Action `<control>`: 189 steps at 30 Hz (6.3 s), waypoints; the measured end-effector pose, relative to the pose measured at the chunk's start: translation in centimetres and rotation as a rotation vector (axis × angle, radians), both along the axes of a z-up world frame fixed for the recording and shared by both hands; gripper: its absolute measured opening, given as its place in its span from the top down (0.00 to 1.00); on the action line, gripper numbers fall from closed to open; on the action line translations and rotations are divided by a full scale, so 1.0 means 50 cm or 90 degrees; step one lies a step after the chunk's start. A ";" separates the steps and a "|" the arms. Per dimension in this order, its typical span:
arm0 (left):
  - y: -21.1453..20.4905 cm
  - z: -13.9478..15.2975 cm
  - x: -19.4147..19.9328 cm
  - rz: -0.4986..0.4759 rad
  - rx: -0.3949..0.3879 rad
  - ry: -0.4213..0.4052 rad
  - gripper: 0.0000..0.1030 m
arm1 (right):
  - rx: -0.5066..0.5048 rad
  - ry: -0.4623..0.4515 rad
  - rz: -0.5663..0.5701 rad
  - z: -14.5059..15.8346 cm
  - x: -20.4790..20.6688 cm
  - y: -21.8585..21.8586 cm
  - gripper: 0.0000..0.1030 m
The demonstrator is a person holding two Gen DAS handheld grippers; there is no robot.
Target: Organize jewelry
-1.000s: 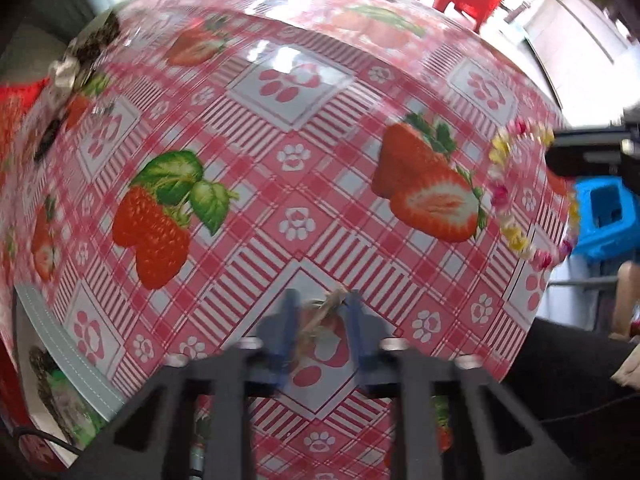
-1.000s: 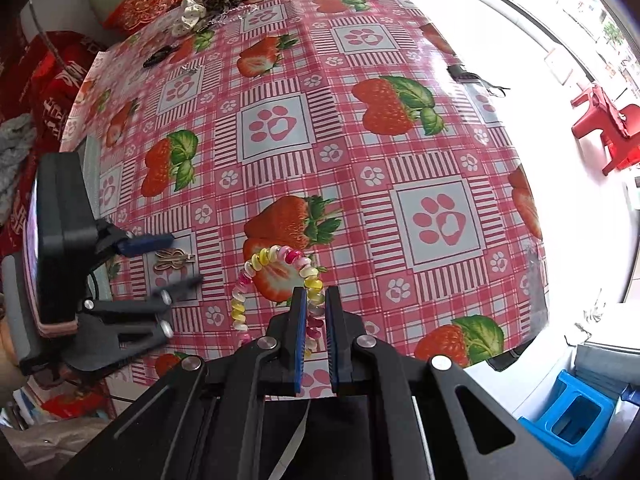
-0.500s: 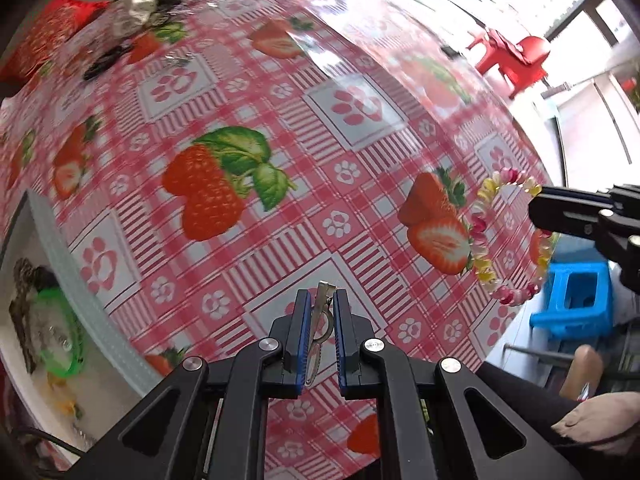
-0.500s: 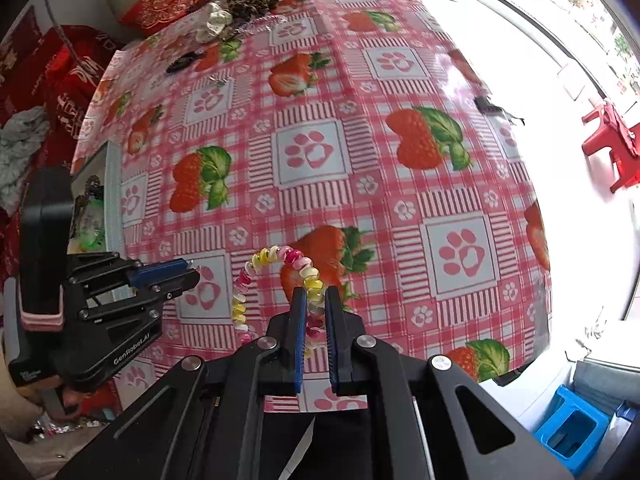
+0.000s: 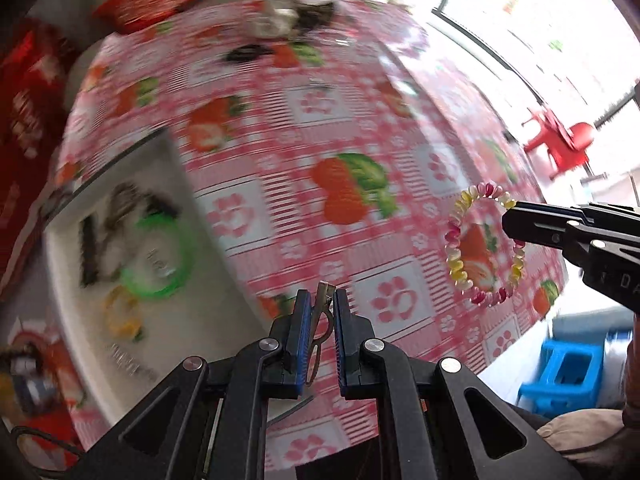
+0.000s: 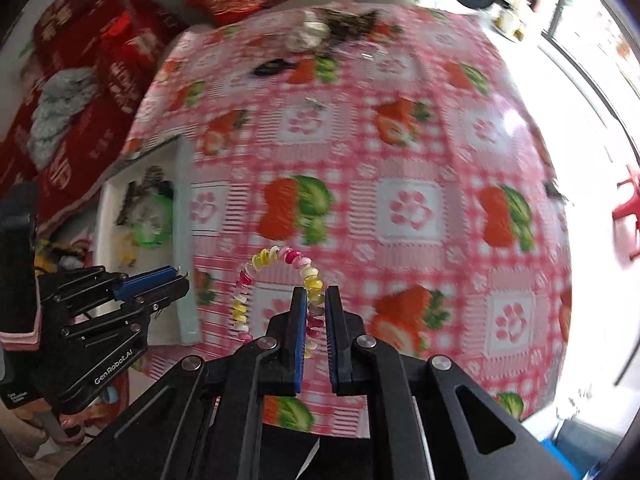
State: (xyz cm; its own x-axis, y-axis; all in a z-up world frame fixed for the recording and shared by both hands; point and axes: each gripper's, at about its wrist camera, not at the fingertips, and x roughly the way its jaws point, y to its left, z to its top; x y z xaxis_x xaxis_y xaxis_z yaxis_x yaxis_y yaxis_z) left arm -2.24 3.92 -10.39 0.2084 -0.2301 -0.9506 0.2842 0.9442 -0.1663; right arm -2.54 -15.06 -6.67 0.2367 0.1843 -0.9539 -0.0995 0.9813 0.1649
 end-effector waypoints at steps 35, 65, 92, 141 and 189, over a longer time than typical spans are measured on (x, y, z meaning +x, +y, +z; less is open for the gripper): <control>0.292 -0.181 -0.086 0.267 0.093 0.111 0.82 | -0.054 0.132 0.323 -0.223 0.070 0.450 0.91; 0.269 -0.039 -0.087 0.347 0.119 0.054 0.00 | -0.019 0.095 0.303 -0.085 0.102 0.391 0.52; 0.288 0.185 -0.135 0.402 0.146 -0.034 0.00 | -0.059 -0.043 0.314 0.148 0.041 0.365 0.00; 0.270 0.219 -0.147 0.403 0.160 -0.052 0.00 | -0.059 -0.065 0.309 0.190 0.023 0.371 0.00; 0.260 0.221 -0.154 0.404 0.163 -0.053 0.00 | -0.059 -0.064 0.308 0.187 0.025 0.371 0.00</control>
State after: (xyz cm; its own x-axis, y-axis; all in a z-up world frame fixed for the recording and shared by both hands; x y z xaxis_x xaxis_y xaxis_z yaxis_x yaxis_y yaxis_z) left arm -9.94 16.93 0.68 0.3037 0.1903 -0.9336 -0.3339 0.9390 0.0828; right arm -1.27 3.48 2.70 0.2371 0.2119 -0.9481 -0.5572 0.8291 0.0460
